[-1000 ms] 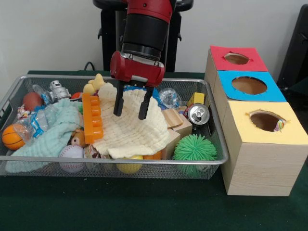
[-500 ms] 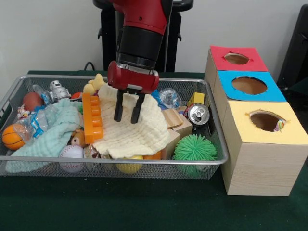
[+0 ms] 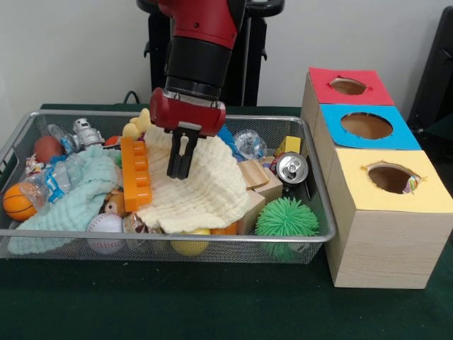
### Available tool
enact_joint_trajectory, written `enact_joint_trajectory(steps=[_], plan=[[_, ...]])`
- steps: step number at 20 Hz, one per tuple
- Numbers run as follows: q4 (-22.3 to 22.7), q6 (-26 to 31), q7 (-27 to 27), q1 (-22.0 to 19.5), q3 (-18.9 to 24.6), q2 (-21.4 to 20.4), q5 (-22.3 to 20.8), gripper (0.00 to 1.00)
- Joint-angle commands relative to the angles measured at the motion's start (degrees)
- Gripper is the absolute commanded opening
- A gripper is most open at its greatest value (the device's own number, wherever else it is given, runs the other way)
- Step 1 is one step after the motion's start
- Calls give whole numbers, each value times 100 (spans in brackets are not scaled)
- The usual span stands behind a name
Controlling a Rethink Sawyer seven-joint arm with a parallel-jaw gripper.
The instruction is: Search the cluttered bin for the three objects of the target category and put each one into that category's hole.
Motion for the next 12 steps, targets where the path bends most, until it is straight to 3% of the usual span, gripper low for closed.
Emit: enact_joint_trajectory(steps=[1, 9, 10, 12], plan=[[813, 538, 406, -334, 927, -658, -106, 0], [1360, 1075, 510, -227, 953, -994, 207, 0], [1367, 1086, 533, -189, 917, -987, 226, 100], [1356, 1129, 547, -150, 879, -973, 250, 100]])
